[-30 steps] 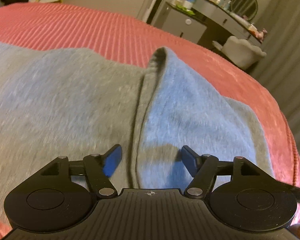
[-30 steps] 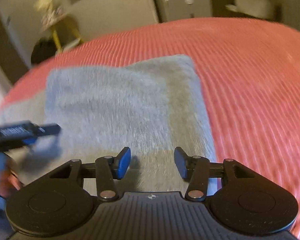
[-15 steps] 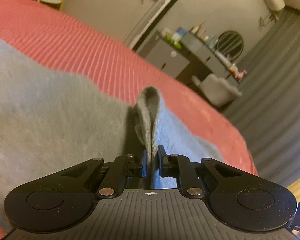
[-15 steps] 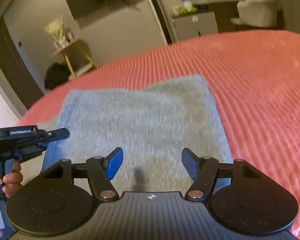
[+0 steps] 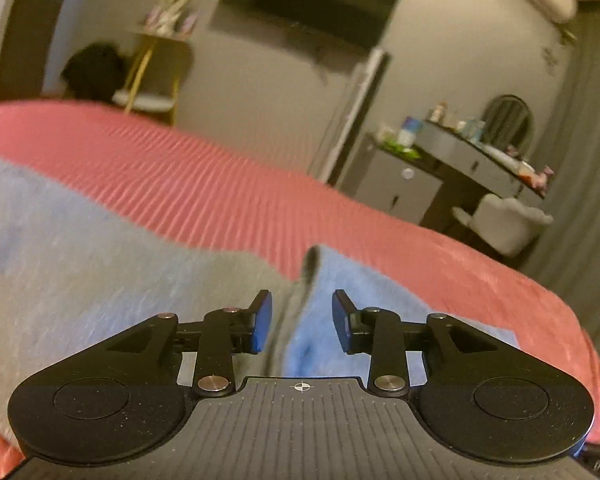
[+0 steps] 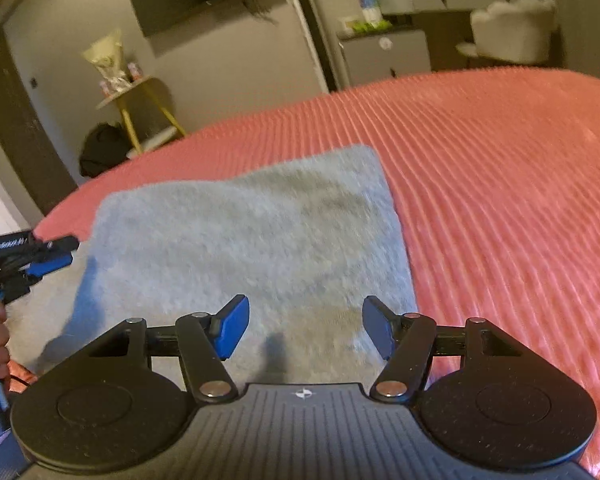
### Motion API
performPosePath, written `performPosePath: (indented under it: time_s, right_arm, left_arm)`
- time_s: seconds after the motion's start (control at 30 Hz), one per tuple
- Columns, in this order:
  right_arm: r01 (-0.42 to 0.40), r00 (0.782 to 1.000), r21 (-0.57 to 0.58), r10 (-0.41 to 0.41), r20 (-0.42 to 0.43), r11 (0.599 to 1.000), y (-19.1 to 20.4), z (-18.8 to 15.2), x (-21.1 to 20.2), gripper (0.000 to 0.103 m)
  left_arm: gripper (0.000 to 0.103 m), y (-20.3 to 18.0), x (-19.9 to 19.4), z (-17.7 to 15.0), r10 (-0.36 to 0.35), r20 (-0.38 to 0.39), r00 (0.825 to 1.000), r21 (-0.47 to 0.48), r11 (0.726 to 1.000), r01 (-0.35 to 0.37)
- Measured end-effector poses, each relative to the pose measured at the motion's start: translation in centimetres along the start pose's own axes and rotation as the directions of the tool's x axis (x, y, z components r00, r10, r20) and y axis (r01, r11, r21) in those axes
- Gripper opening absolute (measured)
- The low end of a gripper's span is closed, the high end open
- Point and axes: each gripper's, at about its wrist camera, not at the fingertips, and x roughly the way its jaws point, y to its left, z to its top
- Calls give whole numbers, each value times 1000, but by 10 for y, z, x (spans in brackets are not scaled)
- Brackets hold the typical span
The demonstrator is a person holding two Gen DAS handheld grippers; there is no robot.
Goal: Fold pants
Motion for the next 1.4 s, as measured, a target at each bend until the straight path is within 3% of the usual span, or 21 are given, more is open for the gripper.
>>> performPosePath:
  time_s: [0.07, 0.17, 0.27, 0.3, 0.33, 0.43, 0.53, 0.6, 0.67, 0.8, 0.83, 0.97, 1.1, 1.2, 1.23, 1.33, 1.4]
  right_arm:
    - [-17, 1000, -19, 16, -9, 1000, 3, -1, 1, 46]
    - [11, 997, -23, -12, -74, 1000, 5, -2, 14, 46]
    - [19, 995, -5, -19, -100, 1000, 4, -3, 22, 46]
    - [19, 995, 0, -19, -99, 1000, 4, -3, 23, 46]
    - [20, 995, -2, -20, -100, 1000, 4, -4, 23, 46]
    - [25, 994, -17, -26, -103, 1000, 4, -4, 25, 46]
    - [27, 994, -20, -29, -104, 999, 5, -4, 26, 46]
    - [28, 994, -20, -30, -105, 999, 5, -4, 25, 46]
    - [27, 994, -19, -29, -105, 999, 5, -4, 25, 46]
    - [28, 994, -19, -29, -105, 999, 6, -4, 25, 47]
    - [27, 994, -20, -29, -105, 999, 6, -4, 24, 47]
    - [25, 994, -16, -27, -106, 1000, 6, -4, 24, 48]
    - [19, 994, -17, -21, -109, 1000, 6, -4, 26, 51]
    - [14, 994, -28, -17, -112, 1000, 7, -4, 26, 55]
    - [15, 994, -31, -18, -112, 999, 7, -4, 27, 56]
    - [11, 993, -26, -14, -113, 1000, 7, -4, 27, 58]
    - [9, 993, -20, -11, -115, 1000, 5, -4, 27, 58]
  left_arm:
    - [41, -14, 4, -1, -29, -14, 999, 66, 997, 30]
    - [45, -31, 17, -11, -7, -63, 998, 179, 984, 18]
    - [48, -35, 41, -21, 108, -141, 984, 251, 965, -69]
    - [53, -33, 50, -23, 163, -156, 974, 266, 957, -118]
    - [61, -27, 55, -22, 197, -171, 965, 251, 956, -151]
    - [62, 0, 54, -11, 140, -213, 967, 31, 990, -136]
    - [63, 24, 40, -5, 180, -170, 969, -92, 976, -198]
    - [66, 42, 28, 0, 282, -133, 950, -160, 940, -302]
    - [70, 71, 13, 1, 312, -122, 942, -311, 889, -335]
    - [70, 128, -13, 0, 218, -114, 969, -642, 729, -239]
    - [70, 137, -20, 1, 208, -107, 972, -672, 706, -224]
    - [76, 172, -59, 8, 261, -70, 963, -707, 668, -232]
    - [77, 204, -81, 10, 336, -82, 938, -686, 664, -298]
    - [77, 227, -90, 0, 413, -133, 901, -661, 641, -391]
    - [77, 237, -91, -7, 398, -144, 906, -682, 624, -382]
    - [78, 262, -88, -26, 253, -122, 960, -787, 564, -249]
    - [78, 270, -78, -30, 229, -110, 967, -805, 551, -222]
